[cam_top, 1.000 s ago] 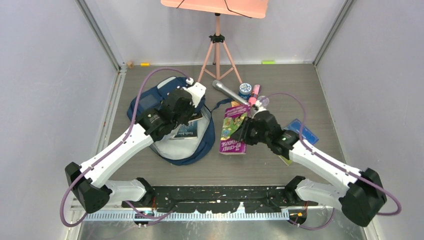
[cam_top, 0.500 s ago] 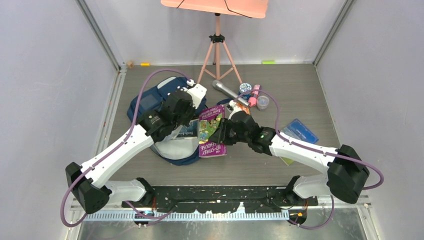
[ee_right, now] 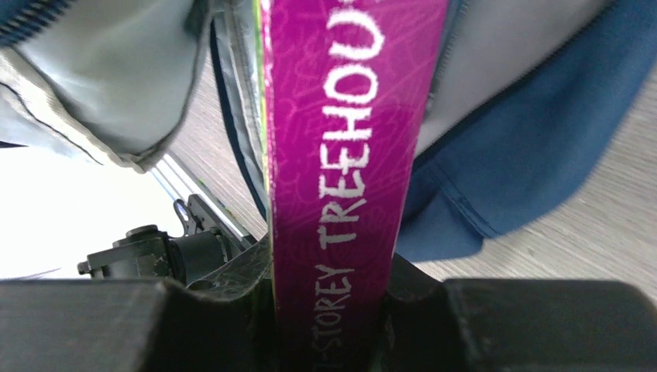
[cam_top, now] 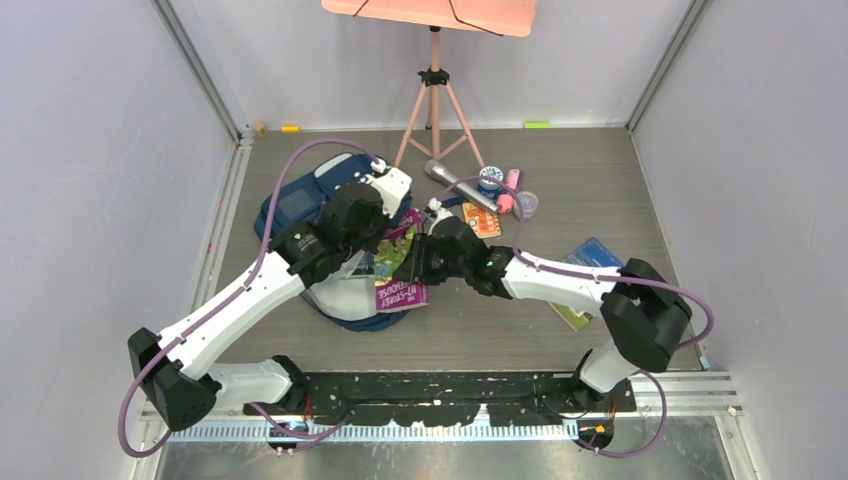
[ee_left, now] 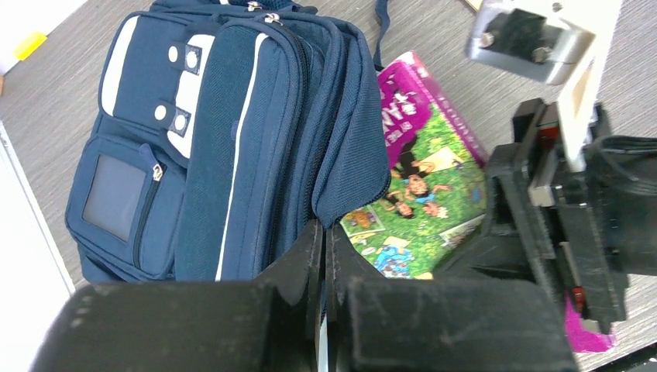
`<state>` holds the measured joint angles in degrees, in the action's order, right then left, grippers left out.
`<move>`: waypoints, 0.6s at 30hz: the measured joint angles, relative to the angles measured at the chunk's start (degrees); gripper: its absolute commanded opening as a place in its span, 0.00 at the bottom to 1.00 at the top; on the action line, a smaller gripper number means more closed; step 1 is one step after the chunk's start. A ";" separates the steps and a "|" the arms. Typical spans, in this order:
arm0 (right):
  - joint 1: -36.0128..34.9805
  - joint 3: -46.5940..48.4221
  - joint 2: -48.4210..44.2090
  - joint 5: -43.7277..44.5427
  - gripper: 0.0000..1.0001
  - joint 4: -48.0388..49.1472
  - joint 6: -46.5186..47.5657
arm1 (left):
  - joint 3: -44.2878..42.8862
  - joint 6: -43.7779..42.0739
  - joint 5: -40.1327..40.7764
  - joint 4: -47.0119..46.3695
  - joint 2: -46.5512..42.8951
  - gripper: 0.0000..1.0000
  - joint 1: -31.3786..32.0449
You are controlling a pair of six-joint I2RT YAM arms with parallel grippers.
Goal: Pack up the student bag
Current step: Place the book in the student bag.
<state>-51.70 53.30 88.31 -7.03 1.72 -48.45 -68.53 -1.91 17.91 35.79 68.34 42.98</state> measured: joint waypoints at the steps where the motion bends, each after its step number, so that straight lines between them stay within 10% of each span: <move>1: -0.02 0.50 0.74 -0.24 0.00 0.74 0.00 | 0.00 0.00 -0.02 0.00 0.00 0.00 0.00; 18: -0.31 8.26 14.53 -5.07 0.01 15.56 -1.38 | 0.00 0.15 -0.20 -1.57 -1.20 0.00 -0.79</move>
<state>-52.01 61.56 102.85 -12.10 17.28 -49.82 -68.53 -1.76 17.72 34.22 67.13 42.19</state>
